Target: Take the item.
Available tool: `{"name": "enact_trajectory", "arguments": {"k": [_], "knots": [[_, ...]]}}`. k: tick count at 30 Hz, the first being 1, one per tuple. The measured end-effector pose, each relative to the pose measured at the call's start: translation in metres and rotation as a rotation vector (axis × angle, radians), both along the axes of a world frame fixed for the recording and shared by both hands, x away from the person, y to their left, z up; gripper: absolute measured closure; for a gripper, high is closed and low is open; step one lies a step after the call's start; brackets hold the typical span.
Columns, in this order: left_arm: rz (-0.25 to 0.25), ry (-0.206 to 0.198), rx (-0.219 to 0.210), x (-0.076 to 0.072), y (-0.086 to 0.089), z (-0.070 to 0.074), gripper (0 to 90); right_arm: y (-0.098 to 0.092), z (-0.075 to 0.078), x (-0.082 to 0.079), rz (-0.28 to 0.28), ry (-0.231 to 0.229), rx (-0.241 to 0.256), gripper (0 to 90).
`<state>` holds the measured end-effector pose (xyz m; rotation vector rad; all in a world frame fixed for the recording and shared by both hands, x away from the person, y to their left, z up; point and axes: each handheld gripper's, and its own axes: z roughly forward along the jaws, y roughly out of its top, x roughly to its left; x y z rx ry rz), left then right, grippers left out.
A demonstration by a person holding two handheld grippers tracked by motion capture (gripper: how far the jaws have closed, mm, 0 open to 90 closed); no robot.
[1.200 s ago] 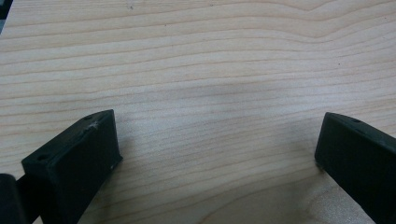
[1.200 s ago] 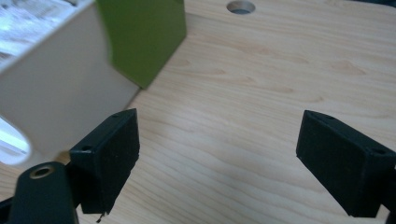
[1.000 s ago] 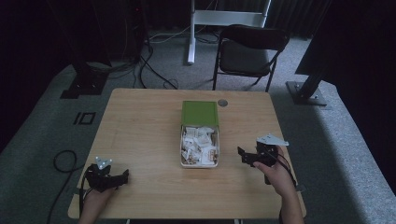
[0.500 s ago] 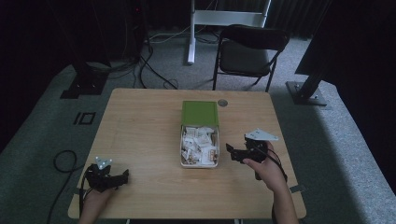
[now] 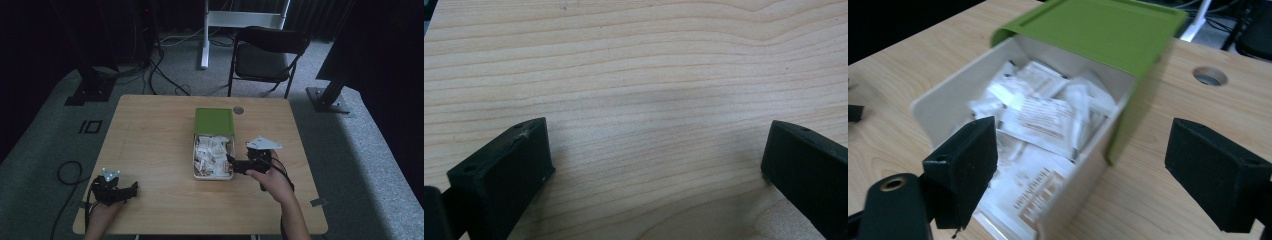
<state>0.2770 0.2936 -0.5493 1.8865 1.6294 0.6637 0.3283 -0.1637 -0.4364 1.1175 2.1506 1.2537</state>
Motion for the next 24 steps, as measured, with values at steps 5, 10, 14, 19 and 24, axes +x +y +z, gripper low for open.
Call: {"name": "enact_trajectory", "arguments": {"k": [5, 10, 14, 19, 24], "knots": [[0.0, 0.0, 0.0, 0.0, 0.0, 0.0, 0.7, 0.015, 0.002, -0.001, 0.034, -0.008, 0.007, 13.7], [0.0, 0.0, 0.001, 0.0, 0.0, 0.0, 0.6, 0.03, -0.001, -0.003, 0.083, -0.006, 0.001, 13.7], [0.0, 0.0, 0.0, 0.0, 0.0, 0.0, 0.6, 0.041, -0.004, -0.004, 0.095, -0.003, -0.003, 14.3], [0.0, 0.0, 0.0, 0.0, 0.0, 0.0, 0.6, 0.054, -0.011, -0.008, 0.122, 0.009, -0.004, 18.9], [0.0, -0.001, 0.0, 0.0, 0.0, 0.0, 0.7, 0.062, -0.018, -0.013, 0.13, 0.012, -0.045, 33.9]]}}
